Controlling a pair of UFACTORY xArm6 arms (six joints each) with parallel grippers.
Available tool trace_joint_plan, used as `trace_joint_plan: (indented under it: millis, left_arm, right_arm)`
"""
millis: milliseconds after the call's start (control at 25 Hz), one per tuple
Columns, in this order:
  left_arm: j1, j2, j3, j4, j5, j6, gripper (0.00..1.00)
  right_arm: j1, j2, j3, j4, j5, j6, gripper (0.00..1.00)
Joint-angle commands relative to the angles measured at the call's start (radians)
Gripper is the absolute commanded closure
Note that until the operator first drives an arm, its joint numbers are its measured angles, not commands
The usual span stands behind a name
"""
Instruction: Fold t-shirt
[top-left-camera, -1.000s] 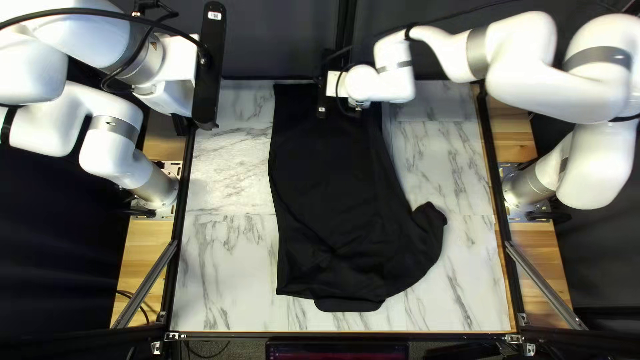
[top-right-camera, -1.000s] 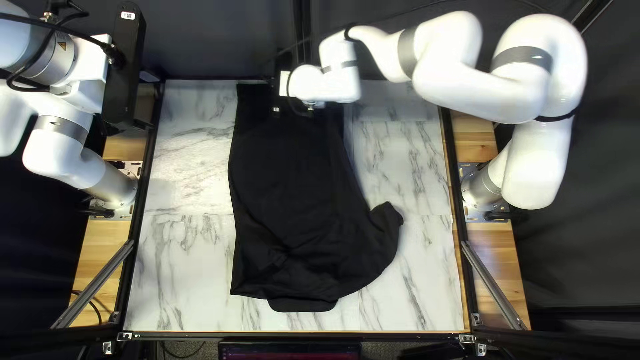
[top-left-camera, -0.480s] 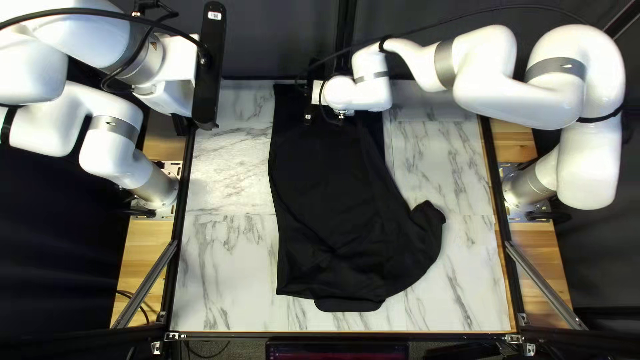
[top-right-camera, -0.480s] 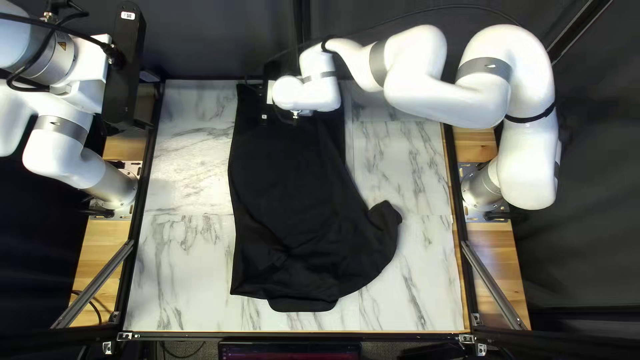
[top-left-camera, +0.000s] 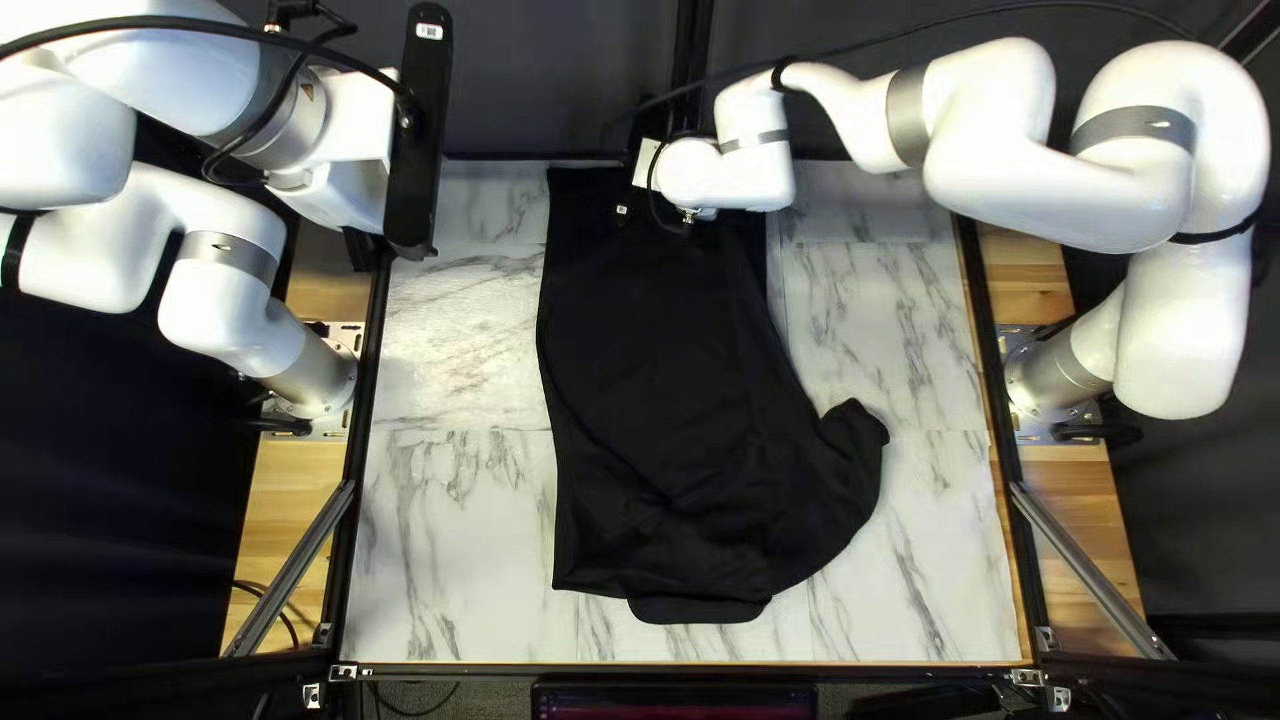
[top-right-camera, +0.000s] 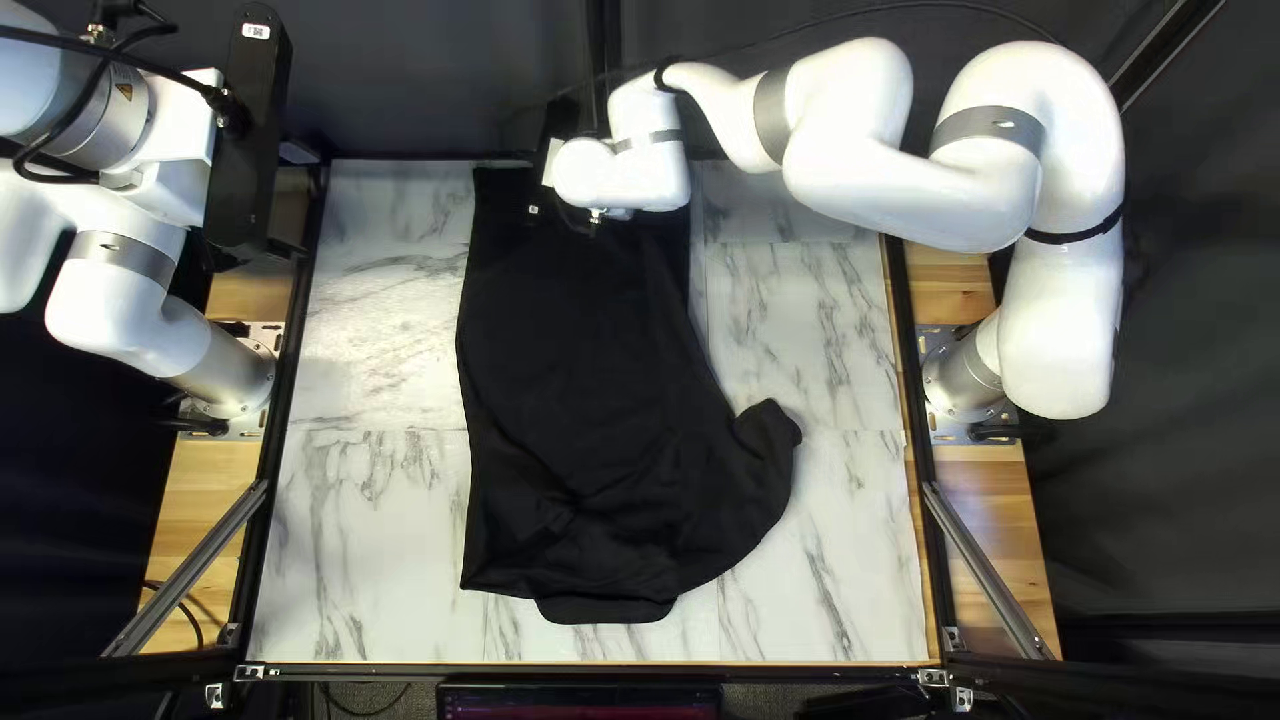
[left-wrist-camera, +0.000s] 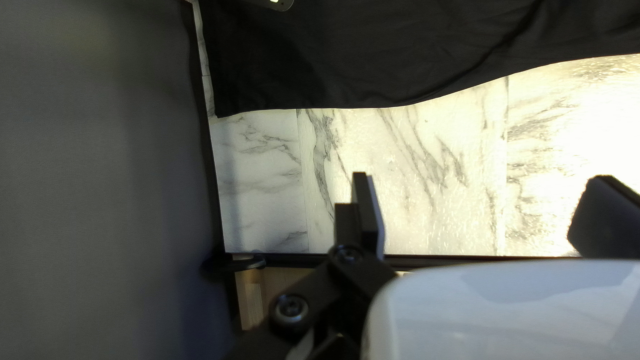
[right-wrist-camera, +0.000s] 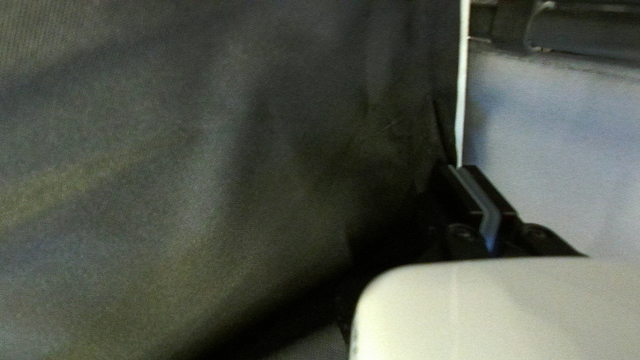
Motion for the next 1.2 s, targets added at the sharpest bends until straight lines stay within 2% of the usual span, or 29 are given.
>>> trace_joint_plan:
  millis: [40, 200, 240, 280, 400, 720, 920, 1040, 1200]
  left_arm:
    - [0.0, 0.0, 0.0, 0.0, 0.0, 0.0, 0.0]
    - [0.0, 0.0, 0.0, 0.0, 0.0, 0.0, 0.0]
    - [0.0, 0.0, 0.0, 0.0, 0.0, 0.0, 0.0]
    - [0.0, 0.0, 0.0, 0.0, 0.0, 0.0, 0.0]
    - [0.0, 0.0, 0.0, 0.0, 0.0, 0.0, 0.0]
    - [0.0, 0.0, 0.0, 0.0, 0.0, 0.0, 0.0]
    - [0.0, 0.0, 0.0, 0.0, 0.0, 0.0, 0.0]
    - [0.0, 0.0, 0.0, 0.0, 0.0, 0.0, 0.0]
    - [0.0, 0.0, 0.0, 0.0, 0.0, 0.0, 0.0]
  right_arm:
    - [0.011, 0.035, -0.027, -0.008, 0.003, 0.009, 1.0]
    - [0.015, 0.05, -0.036, -0.003, 0.0, 0.002, 1.0]
    - [0.017, 0.056, -0.04, 0.001, -0.004, -0.006, 0.87]
    - [0.018, 0.051, -0.032, 0.004, -0.013, -0.012, 0.0]
    - [0.025, 0.01, 0.011, 0.009, -0.033, -0.024, 0.0]
    - [0.101, -0.284, 0.255, 0.047, -0.045, -0.025, 0.0]
    - [0.102, -0.463, 0.469, 0.17, -0.164, -0.173, 0.0]
    - [0.104, -0.594, 0.631, 0.344, -0.275, -0.352, 0.0]
    - [0.104, -0.606, 0.645, 0.365, -0.285, -0.372, 0.0]
